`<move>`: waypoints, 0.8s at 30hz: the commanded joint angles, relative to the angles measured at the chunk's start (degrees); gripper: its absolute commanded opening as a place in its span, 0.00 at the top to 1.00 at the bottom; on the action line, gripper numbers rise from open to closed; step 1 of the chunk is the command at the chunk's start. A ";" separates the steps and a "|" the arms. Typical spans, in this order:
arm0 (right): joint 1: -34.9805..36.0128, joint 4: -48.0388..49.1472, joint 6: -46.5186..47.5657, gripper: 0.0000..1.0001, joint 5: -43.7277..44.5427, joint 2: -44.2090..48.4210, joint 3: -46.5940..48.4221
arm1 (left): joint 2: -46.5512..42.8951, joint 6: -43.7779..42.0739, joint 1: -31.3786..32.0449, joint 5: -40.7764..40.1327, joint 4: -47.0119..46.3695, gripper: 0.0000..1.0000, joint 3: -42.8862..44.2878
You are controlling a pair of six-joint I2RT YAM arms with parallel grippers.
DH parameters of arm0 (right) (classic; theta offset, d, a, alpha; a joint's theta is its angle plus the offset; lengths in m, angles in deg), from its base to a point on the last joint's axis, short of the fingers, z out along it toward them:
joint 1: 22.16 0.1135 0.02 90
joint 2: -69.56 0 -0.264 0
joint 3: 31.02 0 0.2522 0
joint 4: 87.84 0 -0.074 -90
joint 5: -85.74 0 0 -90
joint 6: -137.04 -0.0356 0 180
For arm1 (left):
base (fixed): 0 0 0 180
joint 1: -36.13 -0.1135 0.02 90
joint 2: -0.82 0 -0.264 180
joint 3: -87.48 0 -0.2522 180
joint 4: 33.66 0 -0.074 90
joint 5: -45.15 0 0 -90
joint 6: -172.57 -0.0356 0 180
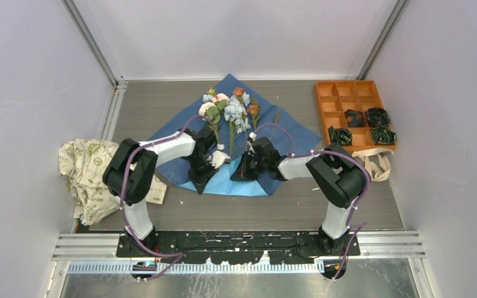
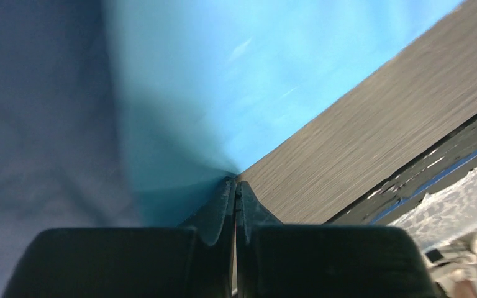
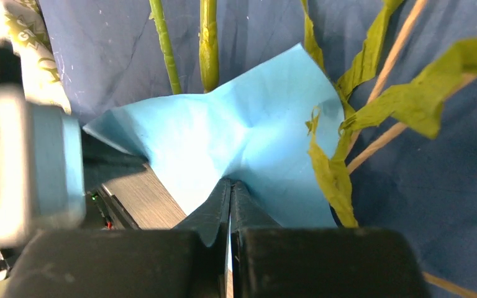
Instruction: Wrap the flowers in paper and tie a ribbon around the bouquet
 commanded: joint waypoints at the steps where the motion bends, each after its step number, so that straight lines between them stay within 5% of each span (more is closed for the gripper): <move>1: -0.30 -7.05 3.88 0.99 4.40 0.54 -0.88 | -0.98 -4.15 -10.46 -1.92 4.99 1.00 -1.19; 8: -0.30 -8.06 4.95 0.99 4.71 0.52 -0.78 | -1.00 -10.29 -18.39 -6.12 7.32 1.00 -5.17; 13: -0.30 -9.21 5.48 0.99 4.78 0.59 -0.05 | -2.49 -12.21 -24.13 -4.00 14.36 1.00 1.56; 17: -0.26 -9.95 5.49 0.99 4.11 -0.05 0.95 | -10.44 -11.82 -11.90 8.69 20.90 1.00 8.09; 20: -0.25 -10.50 5.50 0.99 3.64 -0.08 1.68 | -12.13 -4.73 -1.12 10.46 10.83 0.99 9.09; 24: -0.28 -11.08 5.54 0.99 3.55 1.12 1.91 | -4.78 2.33 0.35 10.19 -0.53 1.00 10.05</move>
